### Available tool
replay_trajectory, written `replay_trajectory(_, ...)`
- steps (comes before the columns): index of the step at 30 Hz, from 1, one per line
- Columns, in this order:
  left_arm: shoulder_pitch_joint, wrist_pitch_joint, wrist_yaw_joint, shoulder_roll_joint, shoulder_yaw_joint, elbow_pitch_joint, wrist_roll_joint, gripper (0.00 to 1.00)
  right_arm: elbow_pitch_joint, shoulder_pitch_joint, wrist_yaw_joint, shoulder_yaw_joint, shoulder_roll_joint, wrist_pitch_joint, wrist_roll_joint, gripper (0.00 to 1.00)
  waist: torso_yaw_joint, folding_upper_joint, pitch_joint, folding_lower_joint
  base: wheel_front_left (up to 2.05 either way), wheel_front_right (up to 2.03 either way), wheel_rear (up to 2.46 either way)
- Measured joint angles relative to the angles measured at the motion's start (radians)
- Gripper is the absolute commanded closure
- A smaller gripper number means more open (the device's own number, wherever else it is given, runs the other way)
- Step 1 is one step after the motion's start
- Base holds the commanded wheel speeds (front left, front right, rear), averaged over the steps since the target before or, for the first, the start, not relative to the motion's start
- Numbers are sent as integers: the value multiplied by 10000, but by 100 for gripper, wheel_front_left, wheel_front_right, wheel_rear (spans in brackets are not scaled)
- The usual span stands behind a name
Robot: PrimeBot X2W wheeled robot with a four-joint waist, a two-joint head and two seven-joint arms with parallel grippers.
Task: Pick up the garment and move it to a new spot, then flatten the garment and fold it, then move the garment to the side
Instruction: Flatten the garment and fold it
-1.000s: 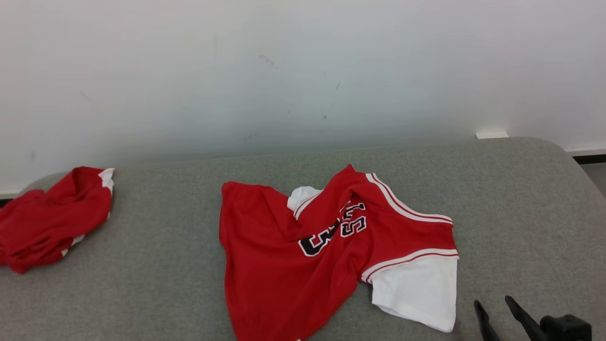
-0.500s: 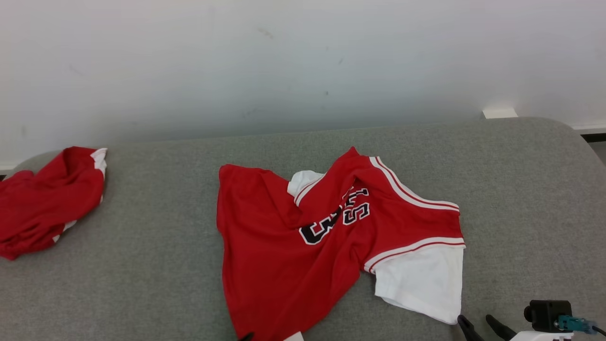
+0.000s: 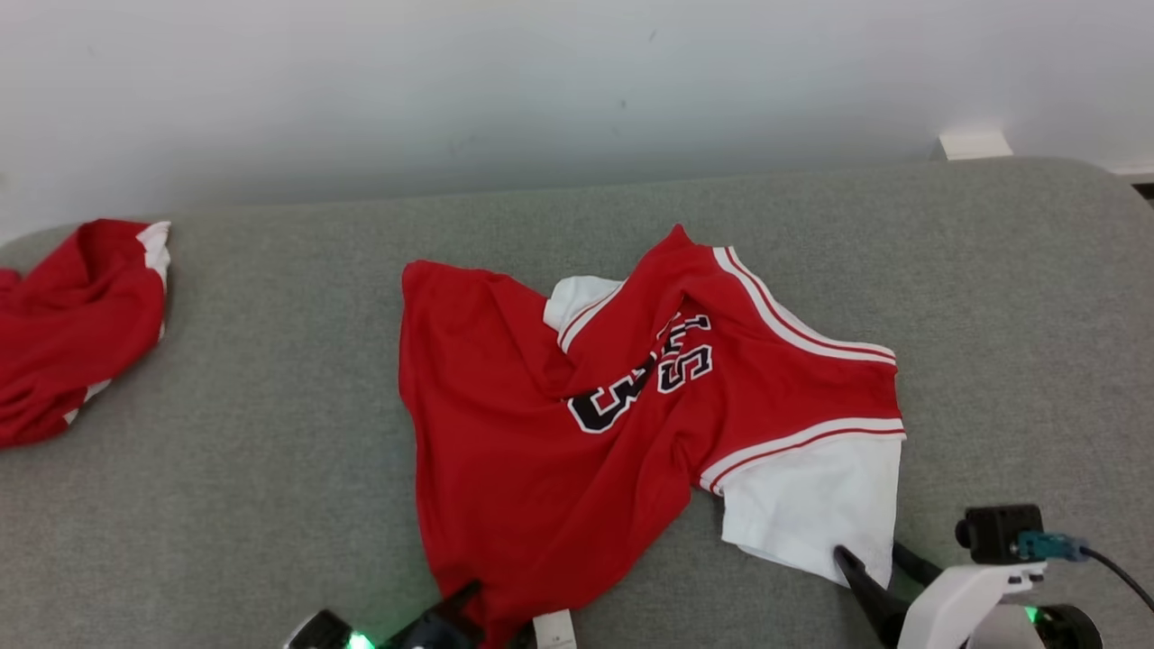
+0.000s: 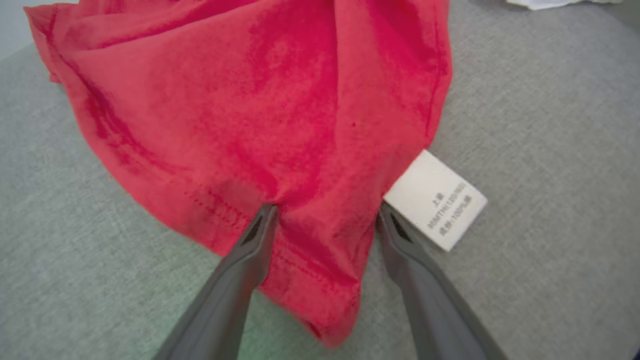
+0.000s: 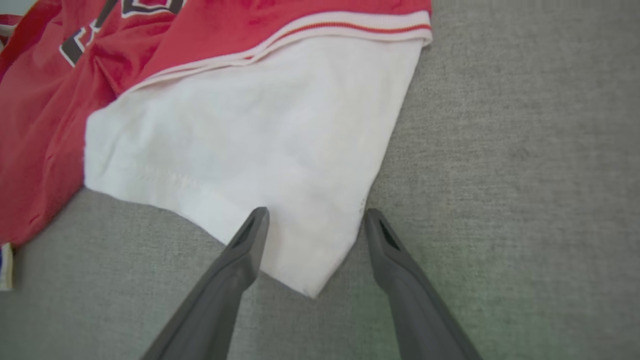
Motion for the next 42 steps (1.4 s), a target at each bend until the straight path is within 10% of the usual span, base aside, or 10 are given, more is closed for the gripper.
replay_trajectory(33,-318,963,-222,226,-855,-117,-642,0,1413,-1287,-63,1340,77,-1131,104,0,359,0,229,1,0,0,0)
replay_trajectory(35,-226,1055,-226,288,-886,-224,-708,29,1421,-1285,-63,1377,69,-1099,182,0,368,0,216,1,0,0,0)
replay_trajectory(36,-212,1078,-238,322,-905,-247,-754,51,1430,-1286,-63,1404,71,-1078,226,8,368,0,212,1,0,0,0)
replay_trajectory(38,-203,1200,-267,364,-940,-265,-869,84,1519,-1288,-63,1310,130,-1185,301,86,368,0,203,0,0,0,0)
replay_trajectory(42,-252,1239,-274,337,-930,-138,-1158,100,1756,-1334,-42,1070,343,-1613,606,100,390,0,157,1,0,0,0)
